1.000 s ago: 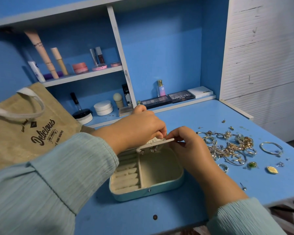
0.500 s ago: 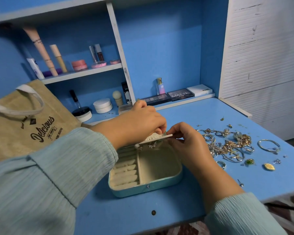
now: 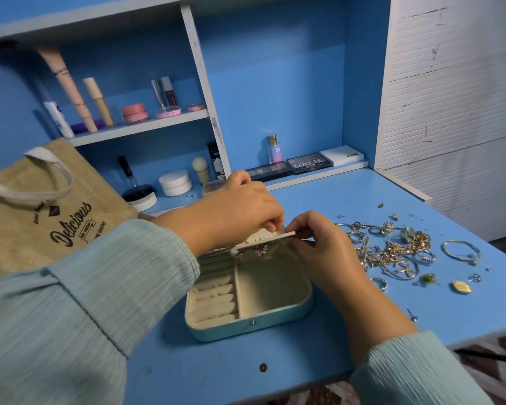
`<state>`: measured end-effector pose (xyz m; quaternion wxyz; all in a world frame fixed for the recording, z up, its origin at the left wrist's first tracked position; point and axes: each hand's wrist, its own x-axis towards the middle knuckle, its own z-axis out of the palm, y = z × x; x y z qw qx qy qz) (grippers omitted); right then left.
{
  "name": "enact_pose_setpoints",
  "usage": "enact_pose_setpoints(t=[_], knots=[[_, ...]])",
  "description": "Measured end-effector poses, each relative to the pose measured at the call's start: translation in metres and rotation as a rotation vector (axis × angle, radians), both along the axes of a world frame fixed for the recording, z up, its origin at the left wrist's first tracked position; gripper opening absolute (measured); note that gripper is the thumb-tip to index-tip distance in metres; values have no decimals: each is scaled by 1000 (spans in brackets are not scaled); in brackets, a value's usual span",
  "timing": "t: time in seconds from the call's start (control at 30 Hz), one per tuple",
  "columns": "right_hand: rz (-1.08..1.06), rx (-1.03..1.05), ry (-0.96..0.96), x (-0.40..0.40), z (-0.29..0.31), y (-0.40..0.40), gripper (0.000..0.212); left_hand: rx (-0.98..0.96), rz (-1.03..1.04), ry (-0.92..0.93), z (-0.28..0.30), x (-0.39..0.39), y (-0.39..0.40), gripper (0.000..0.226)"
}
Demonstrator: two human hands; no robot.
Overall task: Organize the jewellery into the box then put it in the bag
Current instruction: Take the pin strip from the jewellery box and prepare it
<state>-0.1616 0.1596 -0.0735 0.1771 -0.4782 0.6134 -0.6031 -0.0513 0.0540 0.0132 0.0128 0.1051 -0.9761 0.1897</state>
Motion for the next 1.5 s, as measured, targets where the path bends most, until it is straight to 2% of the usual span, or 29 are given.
enact_pose_setpoints(t=[0.4,0.63,0.73,0.83,0.9,1.0,1.17,1.3,1.5], knots=[[8,-21,5,-1,-1,-2,27,-12,-107,47,-2,3,0,17],[3,-26,27,-1,-2,-1,28,-96,-249,109,-5,3,-5,34],[-4,-15,27,-2,-2,-2,29,-149,-268,63,-1,1,-2,32],[-2,-24,24,-1,-2,-2,30,-150,-158,-68,2,-2,1,26],[-7,-23,23,-1,-1,-2,30,-58,-53,-113,3,-5,-1,18],[-11,-13,-2,-2,-2,-2,29,194,94,-117,3,-11,-5,12],[-7,12,-6,-2,-2,-2,26,525,293,-126,4,-13,-9,18],[-6,10,-4,-2,0,-1,26,623,349,-166,5,-13,-9,19],[0,11,-2,-1,0,0,25,645,361,-124,7,-8,-7,20]])
